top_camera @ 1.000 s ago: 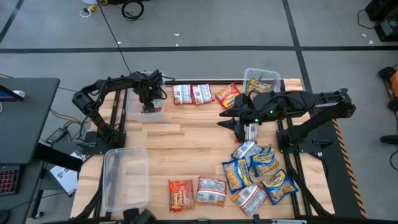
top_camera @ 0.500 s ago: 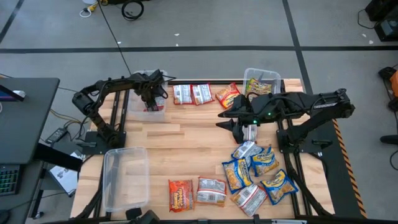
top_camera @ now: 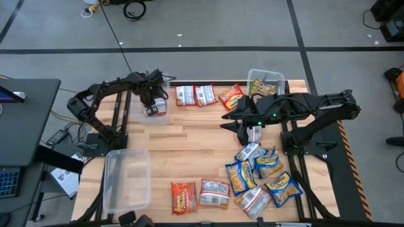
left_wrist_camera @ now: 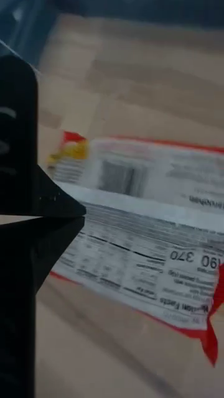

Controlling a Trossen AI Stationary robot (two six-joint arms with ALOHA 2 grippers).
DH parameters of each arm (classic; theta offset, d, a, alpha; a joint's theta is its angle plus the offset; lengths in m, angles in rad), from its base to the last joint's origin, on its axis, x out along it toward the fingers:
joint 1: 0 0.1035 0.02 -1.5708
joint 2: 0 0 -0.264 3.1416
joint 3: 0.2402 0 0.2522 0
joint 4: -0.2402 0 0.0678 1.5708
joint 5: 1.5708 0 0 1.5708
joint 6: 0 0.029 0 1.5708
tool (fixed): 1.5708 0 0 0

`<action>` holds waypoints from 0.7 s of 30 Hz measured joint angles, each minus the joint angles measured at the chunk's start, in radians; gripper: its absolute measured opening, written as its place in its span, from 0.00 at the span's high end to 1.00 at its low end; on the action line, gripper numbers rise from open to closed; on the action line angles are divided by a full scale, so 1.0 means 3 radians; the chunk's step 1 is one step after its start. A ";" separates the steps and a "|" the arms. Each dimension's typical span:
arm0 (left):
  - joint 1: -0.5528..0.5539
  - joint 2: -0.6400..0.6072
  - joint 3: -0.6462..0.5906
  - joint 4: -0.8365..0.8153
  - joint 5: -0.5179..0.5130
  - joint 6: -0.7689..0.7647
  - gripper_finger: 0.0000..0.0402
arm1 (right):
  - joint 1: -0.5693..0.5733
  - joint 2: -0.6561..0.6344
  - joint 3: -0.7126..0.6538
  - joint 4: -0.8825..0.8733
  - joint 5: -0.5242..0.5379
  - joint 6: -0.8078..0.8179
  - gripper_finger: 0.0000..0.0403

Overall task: Sort Maruchan noodles
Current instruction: Adjust the orange noodle pack in the top left transparent bin, then adjust the bottom transparent bin on the table

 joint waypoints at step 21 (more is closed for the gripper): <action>0.0113 -0.0110 0.0081 0.0243 0.0037 -0.0578 0.63 | 0.0000 -0.0002 0.0000 0.0000 0.0021 -0.0015 0.55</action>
